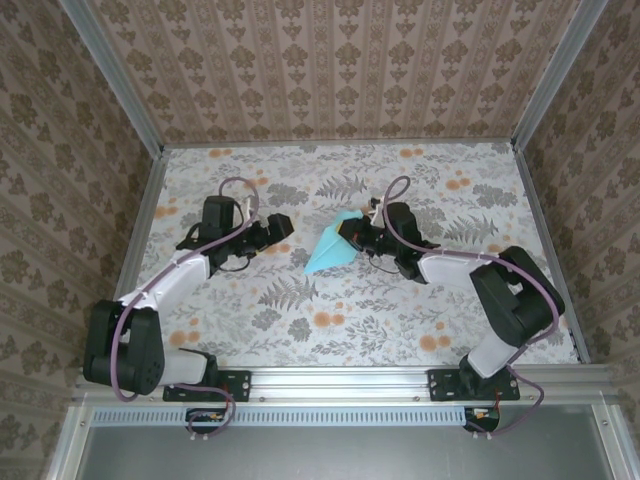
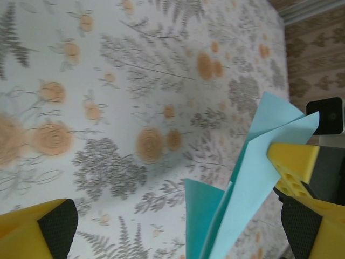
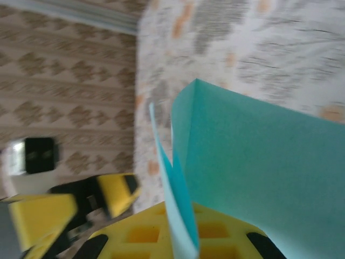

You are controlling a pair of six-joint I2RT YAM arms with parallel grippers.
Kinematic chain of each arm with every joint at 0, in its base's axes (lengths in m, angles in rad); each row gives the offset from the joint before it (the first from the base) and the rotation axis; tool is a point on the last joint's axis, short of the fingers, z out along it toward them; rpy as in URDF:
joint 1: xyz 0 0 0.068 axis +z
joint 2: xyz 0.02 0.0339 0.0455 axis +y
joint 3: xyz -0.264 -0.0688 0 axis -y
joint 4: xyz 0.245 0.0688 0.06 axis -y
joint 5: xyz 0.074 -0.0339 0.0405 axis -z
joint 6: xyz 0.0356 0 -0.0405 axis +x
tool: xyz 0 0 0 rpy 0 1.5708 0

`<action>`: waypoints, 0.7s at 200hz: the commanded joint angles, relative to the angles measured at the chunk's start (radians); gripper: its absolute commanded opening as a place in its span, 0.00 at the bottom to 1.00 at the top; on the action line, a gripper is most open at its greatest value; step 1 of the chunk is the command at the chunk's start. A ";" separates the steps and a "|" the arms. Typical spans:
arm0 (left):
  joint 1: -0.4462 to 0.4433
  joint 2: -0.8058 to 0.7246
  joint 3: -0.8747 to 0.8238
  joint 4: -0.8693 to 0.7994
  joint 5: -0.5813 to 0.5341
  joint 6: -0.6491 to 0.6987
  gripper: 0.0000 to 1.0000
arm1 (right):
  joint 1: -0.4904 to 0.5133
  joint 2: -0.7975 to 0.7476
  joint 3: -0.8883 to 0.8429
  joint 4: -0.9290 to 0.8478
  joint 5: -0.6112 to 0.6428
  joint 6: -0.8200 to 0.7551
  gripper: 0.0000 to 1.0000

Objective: Fold a paper plane with a square sheet of paper (pick it up from the middle)
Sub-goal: Turn over the paper at the center of the table.

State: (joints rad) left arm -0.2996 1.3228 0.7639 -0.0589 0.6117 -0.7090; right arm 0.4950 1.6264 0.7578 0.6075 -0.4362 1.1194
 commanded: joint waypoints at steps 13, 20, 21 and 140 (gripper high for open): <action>-0.057 -0.024 -0.010 0.193 0.181 -0.076 1.00 | -0.003 -0.052 0.053 0.094 -0.171 -0.022 0.09; -0.070 -0.022 -0.010 0.226 0.201 -0.091 1.00 | -0.002 -0.053 0.057 0.112 -0.179 -0.007 0.10; -0.071 -0.020 -0.010 0.231 0.204 -0.093 1.00 | -0.001 -0.053 0.057 0.114 -0.180 -0.004 0.10; -0.141 0.040 -0.021 0.477 0.291 -0.217 0.50 | -0.009 -0.011 0.055 0.207 -0.233 0.093 0.12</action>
State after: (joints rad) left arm -0.4335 1.3602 0.7502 0.3614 0.8661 -0.9226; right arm 0.4946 1.5982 0.7998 0.7898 -0.6445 1.2079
